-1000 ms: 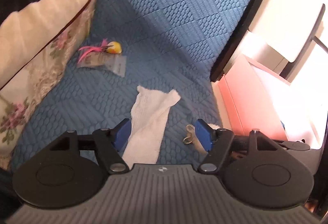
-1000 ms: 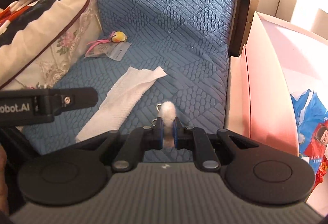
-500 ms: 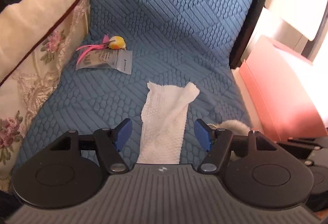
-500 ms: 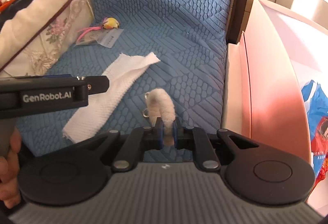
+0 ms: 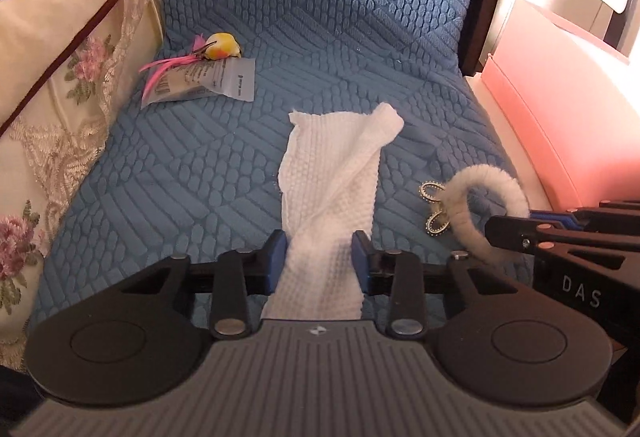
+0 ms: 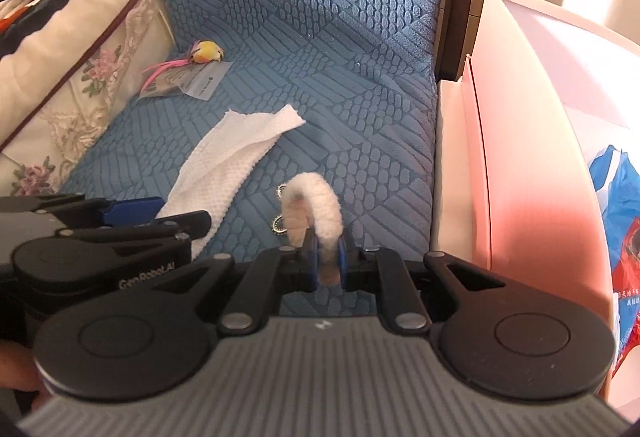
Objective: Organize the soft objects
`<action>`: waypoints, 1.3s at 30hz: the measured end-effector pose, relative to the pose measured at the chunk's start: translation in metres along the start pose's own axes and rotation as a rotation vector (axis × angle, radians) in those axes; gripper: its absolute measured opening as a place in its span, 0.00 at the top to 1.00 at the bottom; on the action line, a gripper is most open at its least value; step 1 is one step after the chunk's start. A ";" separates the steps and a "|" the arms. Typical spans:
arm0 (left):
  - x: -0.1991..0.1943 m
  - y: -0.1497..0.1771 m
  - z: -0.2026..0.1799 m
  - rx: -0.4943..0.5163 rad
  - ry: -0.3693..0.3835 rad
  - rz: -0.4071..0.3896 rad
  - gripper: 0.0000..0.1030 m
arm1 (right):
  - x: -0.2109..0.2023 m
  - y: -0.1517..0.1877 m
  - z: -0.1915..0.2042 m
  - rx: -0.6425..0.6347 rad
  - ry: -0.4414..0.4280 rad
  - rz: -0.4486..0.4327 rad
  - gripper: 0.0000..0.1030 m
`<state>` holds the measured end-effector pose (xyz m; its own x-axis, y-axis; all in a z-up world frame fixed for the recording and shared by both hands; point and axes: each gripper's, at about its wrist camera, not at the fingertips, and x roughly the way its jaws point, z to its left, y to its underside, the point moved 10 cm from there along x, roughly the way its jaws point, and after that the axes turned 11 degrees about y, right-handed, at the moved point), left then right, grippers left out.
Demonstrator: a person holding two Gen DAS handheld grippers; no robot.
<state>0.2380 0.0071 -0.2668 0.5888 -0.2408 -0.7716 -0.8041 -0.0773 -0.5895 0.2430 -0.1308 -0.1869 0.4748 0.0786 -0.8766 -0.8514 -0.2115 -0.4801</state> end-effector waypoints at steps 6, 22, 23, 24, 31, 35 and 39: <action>-0.002 -0.003 0.004 -0.059 0.026 -0.007 0.90 | -0.001 0.001 0.002 -0.004 -0.002 -0.006 0.87; -0.060 -0.025 -0.010 -0.185 0.214 -0.118 0.92 | -0.043 -0.017 0.009 0.038 -0.016 -0.078 0.88; -0.062 -0.025 -0.010 -0.186 0.216 -0.119 0.92 | -0.046 -0.016 0.008 0.042 -0.015 -0.079 0.88; -0.063 -0.025 -0.011 -0.187 0.217 -0.118 0.91 | -0.049 -0.015 0.008 0.045 -0.015 -0.082 0.89; -0.070 -0.022 -0.015 -0.223 0.266 -0.074 0.92 | -0.075 -0.024 -0.003 0.078 -0.027 -0.110 0.89; -0.081 -0.025 -0.022 -0.252 0.290 -0.074 0.92 | -0.091 -0.032 -0.013 0.102 -0.045 -0.126 0.89; -0.096 -0.034 -0.033 -0.282 0.312 -0.081 0.92 | -0.108 -0.045 -0.023 0.106 -0.054 -0.161 0.89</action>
<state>0.2064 0.0006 -0.1646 0.6328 -0.5010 -0.5904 -0.7727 -0.3590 -0.5235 0.2356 -0.1523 -0.0701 0.5967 0.1555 -0.7873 -0.7853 -0.0884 -0.6127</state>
